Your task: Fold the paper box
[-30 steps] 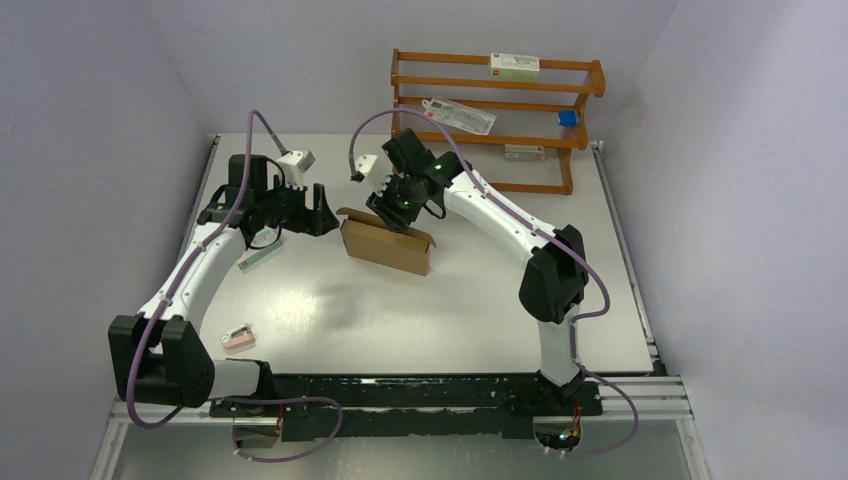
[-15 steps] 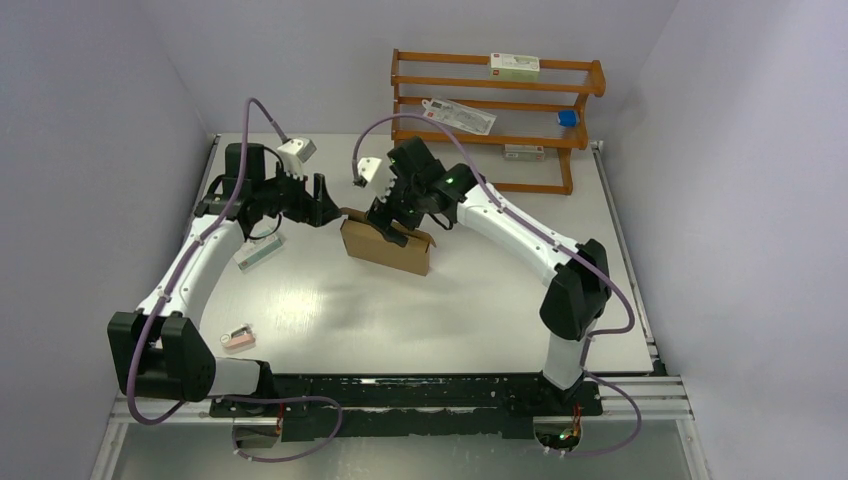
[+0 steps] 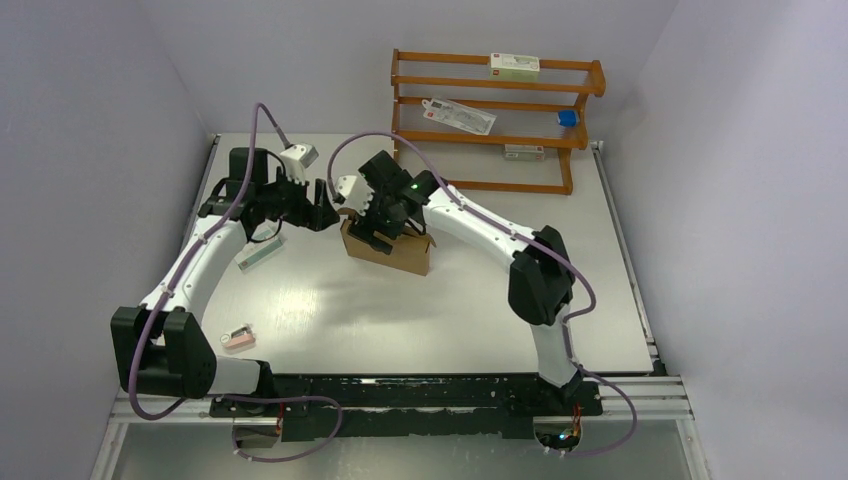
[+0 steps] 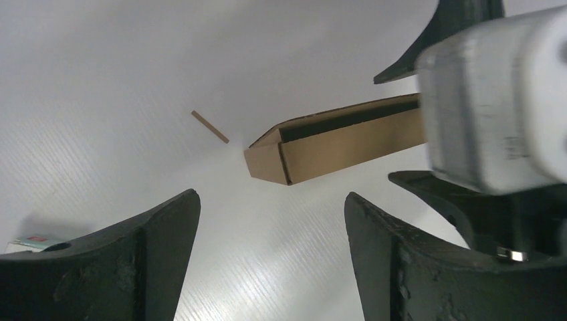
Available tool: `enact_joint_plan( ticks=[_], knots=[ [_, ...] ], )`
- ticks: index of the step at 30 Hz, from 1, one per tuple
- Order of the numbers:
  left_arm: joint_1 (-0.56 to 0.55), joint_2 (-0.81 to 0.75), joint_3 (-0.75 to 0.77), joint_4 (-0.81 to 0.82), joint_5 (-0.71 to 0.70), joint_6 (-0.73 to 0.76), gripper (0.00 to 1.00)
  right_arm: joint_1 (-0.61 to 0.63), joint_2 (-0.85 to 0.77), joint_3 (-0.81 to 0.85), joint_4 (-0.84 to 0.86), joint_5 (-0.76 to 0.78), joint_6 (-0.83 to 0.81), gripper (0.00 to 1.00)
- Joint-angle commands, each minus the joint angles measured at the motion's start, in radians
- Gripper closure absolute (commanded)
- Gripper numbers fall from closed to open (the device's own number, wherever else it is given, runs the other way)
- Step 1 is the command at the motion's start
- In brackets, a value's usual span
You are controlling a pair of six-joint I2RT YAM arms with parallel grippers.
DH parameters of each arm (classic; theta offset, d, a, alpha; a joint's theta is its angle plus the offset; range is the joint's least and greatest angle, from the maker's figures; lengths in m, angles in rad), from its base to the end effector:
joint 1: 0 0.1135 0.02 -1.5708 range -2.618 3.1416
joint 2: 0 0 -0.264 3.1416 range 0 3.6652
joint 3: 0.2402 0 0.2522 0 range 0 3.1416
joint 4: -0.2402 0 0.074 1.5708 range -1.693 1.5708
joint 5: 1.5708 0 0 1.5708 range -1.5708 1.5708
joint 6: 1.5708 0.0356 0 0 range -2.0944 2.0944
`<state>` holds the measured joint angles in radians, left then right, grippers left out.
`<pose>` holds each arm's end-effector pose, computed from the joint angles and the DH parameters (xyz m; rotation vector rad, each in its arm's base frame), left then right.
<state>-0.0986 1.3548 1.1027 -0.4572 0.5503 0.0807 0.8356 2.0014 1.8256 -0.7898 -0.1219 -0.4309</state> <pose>0.2915 -0.0475 0.3004 0.4840 2.1780 -0.6337 0.2946 0.3323 0.2797 -1.5512 2.0309 0.3130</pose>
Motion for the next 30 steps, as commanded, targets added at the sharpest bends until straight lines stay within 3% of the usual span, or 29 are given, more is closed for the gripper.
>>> enact_joint_plan(
  ticks=[1, 12, 19, 30],
  knots=[
    [0.008, -0.005, -0.014, 0.011, -0.031, 0.022, 0.17, 0.01, 0.051, 0.076, -0.037, 0.007, -0.04, 0.22],
    [0.019, 0.006, -0.022, -0.001, -0.034, 0.033, 0.18, 0.01, 0.066, 0.075, -0.063, -0.056, -0.119, 0.57],
    [0.019, -0.01, -0.032, -0.006, 0.014, 0.052, 0.19, -0.009, 0.069, 0.087, -0.113, -0.135, -0.187, 0.73],
    [-0.043, -0.057, -0.094, 0.027, 0.097, 0.111, 0.25, -0.061, 0.081, 0.104, -0.16, -0.216, -0.233, 0.74]
  ],
)
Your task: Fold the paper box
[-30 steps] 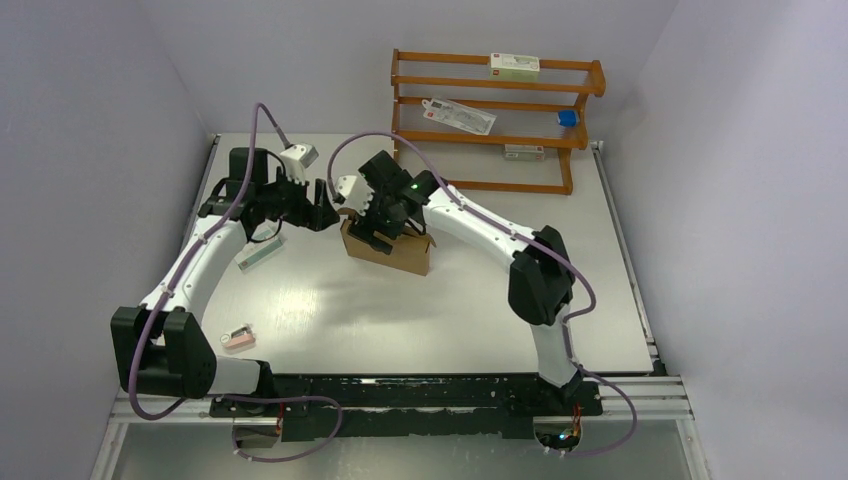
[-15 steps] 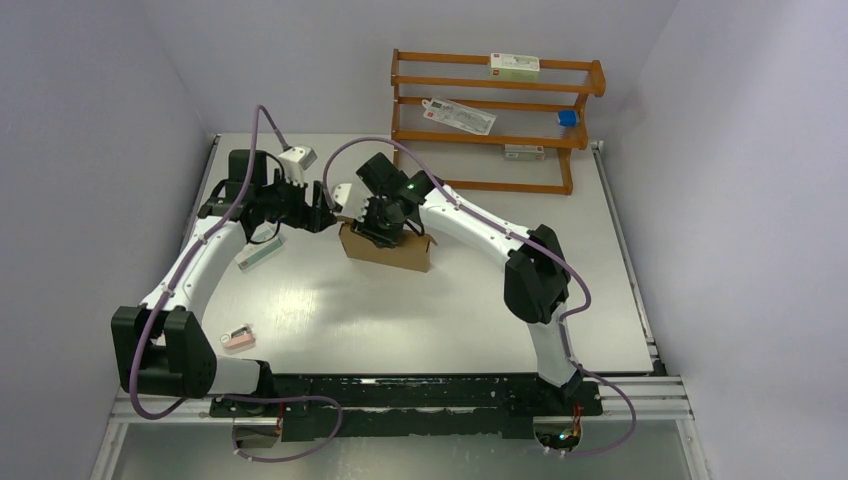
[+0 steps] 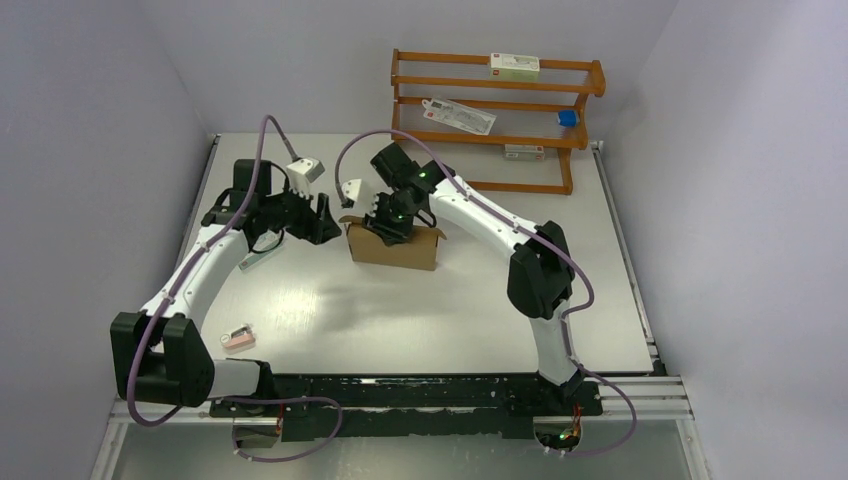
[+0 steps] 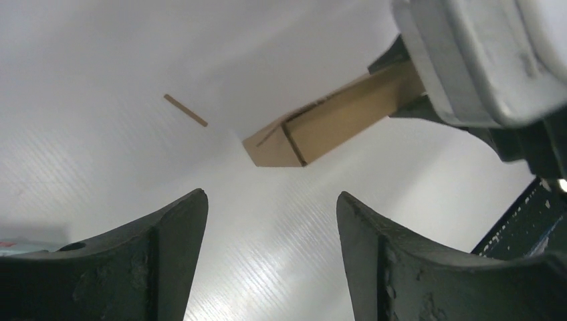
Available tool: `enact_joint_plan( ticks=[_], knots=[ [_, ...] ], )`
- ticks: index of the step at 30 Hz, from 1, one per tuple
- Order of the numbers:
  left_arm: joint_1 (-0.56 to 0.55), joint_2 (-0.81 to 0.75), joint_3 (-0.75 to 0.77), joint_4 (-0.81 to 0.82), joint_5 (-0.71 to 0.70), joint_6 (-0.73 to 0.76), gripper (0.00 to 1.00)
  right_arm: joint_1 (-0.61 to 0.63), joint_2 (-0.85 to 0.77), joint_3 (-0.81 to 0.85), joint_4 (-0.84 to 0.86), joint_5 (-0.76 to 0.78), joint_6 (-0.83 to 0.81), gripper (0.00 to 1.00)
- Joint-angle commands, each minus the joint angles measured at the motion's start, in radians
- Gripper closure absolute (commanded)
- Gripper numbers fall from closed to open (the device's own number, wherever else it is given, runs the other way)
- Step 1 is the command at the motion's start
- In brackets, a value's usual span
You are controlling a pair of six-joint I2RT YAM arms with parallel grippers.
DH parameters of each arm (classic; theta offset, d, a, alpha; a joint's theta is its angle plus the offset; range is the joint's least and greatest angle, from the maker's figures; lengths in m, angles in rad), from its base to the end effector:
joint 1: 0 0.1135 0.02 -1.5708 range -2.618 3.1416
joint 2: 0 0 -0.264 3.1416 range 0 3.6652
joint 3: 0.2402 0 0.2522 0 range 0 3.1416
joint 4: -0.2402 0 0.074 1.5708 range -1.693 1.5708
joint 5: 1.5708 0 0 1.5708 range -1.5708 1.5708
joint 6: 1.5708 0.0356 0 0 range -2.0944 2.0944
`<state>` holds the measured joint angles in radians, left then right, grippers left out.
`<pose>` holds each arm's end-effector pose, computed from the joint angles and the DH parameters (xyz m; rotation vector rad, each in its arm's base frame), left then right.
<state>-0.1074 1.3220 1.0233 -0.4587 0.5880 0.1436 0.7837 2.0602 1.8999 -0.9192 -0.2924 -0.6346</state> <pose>0.2783 -0.0499 0.2834 0.5705 2.1869 -0.6610 0.3090 0.3225 0.2713 -1.7937 1.9408 0.4371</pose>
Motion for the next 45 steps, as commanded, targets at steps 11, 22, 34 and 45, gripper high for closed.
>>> enact_joint_plan(
  ticks=[11, 22, 34, 45],
  knots=[
    [-0.072, 0.015, 0.031, -0.01, -0.015, 0.116, 0.33, -0.02, 0.008, 0.036, -0.019, -0.087, -0.031, 0.58],
    [-0.085, -0.017, 0.068, -0.013, -0.095, 0.015, 0.33, -0.02, -0.16, -0.05, 0.105, 0.037, 0.146, 0.25],
    [-0.179, 0.036, 0.162, -0.158, -0.299, -0.005, 0.32, -0.027, -0.522, -0.473, 0.228, 0.489, 0.61, 0.29],
    [-0.183, 0.126, 0.213, -0.159, -0.282, 0.016, 0.36, -0.113, -0.468, -0.486, 0.25, 0.379, 0.666, 0.5]
  ],
)
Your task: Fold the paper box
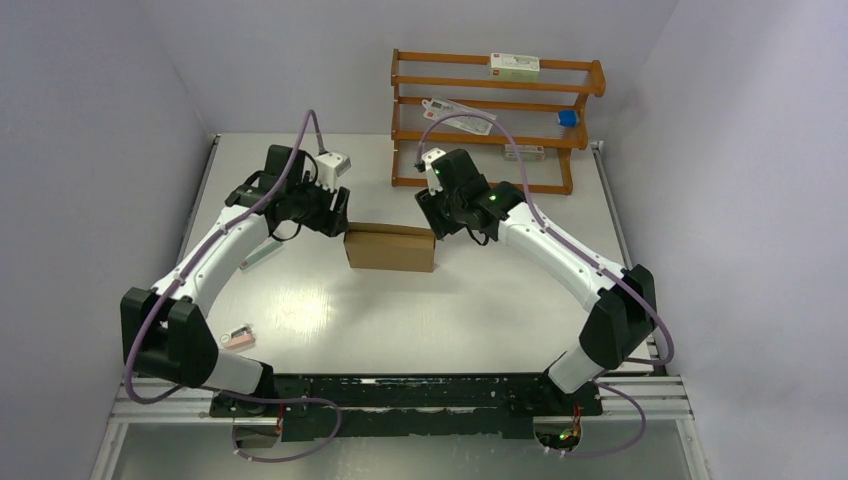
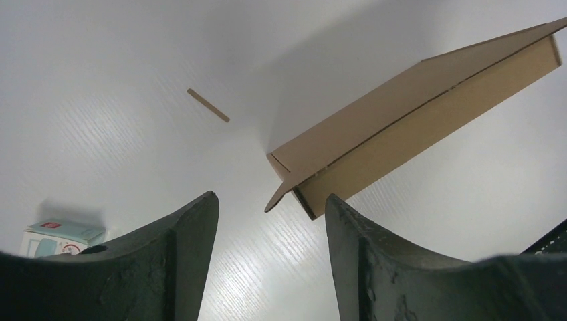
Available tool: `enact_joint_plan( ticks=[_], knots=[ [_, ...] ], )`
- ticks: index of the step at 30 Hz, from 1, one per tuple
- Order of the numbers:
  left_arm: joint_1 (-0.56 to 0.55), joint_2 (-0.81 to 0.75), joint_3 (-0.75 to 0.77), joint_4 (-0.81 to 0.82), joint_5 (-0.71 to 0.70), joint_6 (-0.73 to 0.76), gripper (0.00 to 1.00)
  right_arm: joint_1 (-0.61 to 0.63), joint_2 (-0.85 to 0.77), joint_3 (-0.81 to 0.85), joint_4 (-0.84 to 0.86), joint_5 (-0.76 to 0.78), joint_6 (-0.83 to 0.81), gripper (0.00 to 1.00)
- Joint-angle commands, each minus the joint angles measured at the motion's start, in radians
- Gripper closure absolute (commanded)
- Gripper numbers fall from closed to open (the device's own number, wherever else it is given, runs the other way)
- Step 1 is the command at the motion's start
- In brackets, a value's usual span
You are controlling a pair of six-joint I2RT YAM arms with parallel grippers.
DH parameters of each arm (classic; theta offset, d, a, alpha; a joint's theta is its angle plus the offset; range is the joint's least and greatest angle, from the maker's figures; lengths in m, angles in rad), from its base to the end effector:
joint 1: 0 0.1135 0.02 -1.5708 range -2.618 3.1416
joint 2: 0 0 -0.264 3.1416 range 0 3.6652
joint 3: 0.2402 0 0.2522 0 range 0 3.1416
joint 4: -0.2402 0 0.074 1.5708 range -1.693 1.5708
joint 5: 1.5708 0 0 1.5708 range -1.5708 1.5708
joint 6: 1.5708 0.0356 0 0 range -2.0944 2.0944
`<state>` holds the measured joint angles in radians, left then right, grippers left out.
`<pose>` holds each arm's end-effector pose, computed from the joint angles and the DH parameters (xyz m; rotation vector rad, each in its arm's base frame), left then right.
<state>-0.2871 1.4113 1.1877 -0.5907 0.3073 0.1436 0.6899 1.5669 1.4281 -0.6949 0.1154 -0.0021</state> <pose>0.2888 -0.0965 0.2998 0.6502 2.2884 -0.4344 0.2675 0.2154 0.3221 -0.7650 2.2802 0.1823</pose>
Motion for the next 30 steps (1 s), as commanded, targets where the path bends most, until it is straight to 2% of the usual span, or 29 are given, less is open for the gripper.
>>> enact_joint_plan(
  ticks=[1, 4, 8, 17, 30],
  knots=[
    [-0.003, 0.047, 0.057, -0.037, 0.017, 0.018, 0.37, -0.02, 0.028, -0.017, 0.027, -0.043, 0.032, 0.53],
    [-0.003, 0.064, 0.079, -0.062, 0.054, 0.029, 0.4, -0.021, 0.037, -0.02, 0.021, -0.084, 0.031, 0.59],
    [-0.003, 0.058, 0.074, -0.057, 0.041, 0.025, 0.43, -0.022, 0.027, -0.031, 0.012, -0.066, 0.032, 0.61],
    [-0.003, 0.075, 0.093, -0.086, 0.07, 0.036, 0.58, -0.025, 0.034, -0.043, 0.012, -0.089, 0.03, 0.74],
    [-0.003, 0.066, 0.078, -0.098, 0.082, 0.021, 0.75, -0.024, 0.035, -0.052, 0.005, -0.111, 0.038, 0.86]
  ],
)
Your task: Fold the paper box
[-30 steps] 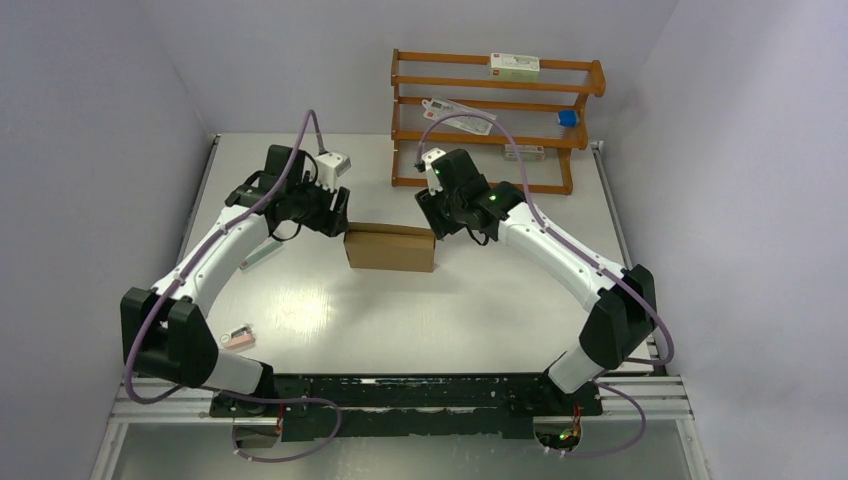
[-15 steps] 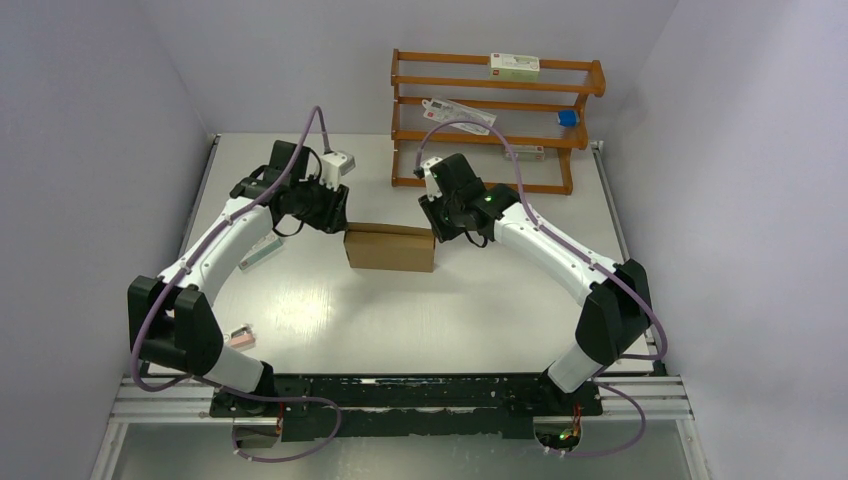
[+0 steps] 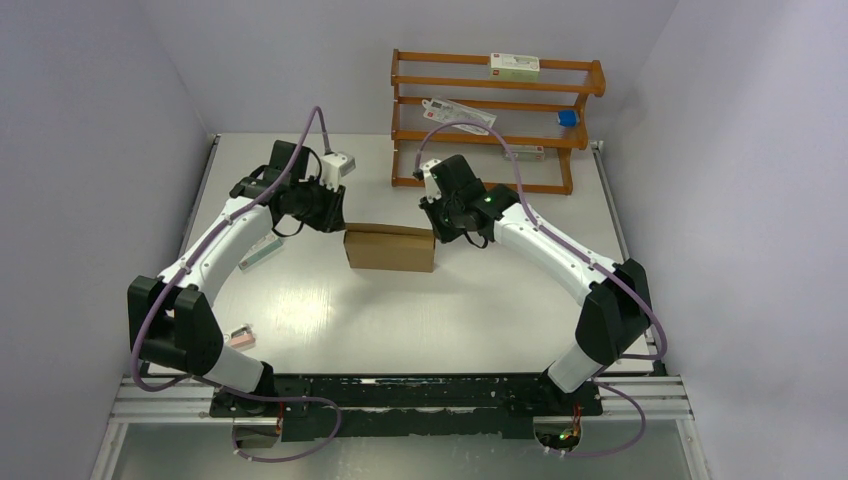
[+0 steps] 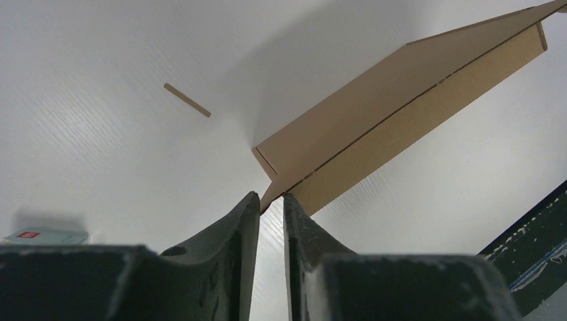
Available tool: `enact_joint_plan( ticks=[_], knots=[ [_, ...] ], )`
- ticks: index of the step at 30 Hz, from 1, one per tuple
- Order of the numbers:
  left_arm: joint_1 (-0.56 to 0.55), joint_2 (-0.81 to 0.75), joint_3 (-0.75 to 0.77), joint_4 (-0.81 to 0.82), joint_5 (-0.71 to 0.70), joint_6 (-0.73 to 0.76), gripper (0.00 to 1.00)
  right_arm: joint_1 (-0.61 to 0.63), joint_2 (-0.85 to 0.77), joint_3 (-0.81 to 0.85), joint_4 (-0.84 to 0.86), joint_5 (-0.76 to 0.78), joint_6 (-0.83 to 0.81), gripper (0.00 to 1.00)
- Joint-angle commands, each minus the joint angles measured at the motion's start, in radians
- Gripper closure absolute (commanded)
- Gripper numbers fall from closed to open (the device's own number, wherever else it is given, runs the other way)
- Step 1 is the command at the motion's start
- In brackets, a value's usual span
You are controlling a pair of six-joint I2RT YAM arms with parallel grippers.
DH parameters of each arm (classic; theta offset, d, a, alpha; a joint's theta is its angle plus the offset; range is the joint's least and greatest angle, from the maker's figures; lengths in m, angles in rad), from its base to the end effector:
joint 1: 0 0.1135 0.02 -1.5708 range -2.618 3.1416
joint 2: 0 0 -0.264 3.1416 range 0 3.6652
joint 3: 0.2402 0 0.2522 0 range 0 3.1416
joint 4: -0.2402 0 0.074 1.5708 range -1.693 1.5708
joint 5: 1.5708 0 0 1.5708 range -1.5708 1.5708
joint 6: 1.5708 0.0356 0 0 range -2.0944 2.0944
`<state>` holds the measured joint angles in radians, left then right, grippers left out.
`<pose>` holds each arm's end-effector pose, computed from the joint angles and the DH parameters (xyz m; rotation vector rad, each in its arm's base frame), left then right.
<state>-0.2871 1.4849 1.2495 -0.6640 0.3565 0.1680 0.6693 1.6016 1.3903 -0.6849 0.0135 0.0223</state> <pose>0.2999 -0.1015 0.2937 0.7027 2.3520 -0.4915 0.2738 0.2160 0.2991 -0.7853 2.3609 0.2800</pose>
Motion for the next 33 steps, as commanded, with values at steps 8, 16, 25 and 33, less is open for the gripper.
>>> enact_joint_plan(
  ticks=[8, 16, 25, 33],
  knots=[
    [-0.003, -0.028, -0.006, -0.014, 0.016, -0.087, 0.86, -0.005, 0.007, -0.007, -0.015, -0.009, 0.042, 0.94],
    [-0.003, -0.031, -0.013, -0.005, 0.039, -0.271, 0.93, -0.004, 0.024, 0.023, -0.031, 0.023, 0.153, 1.0],
    [-0.007, -0.063, -0.079, 0.052, 0.054, -0.437, 0.92, -0.004, 0.066, 0.081, -0.086, 0.073, 0.37, 1.0],
    [-0.017, -0.085, -0.1, 0.09, 0.002, -0.555, 0.93, 0.001, 0.076, 0.069, -0.079, 0.086, 0.501, 1.0]
  ],
)
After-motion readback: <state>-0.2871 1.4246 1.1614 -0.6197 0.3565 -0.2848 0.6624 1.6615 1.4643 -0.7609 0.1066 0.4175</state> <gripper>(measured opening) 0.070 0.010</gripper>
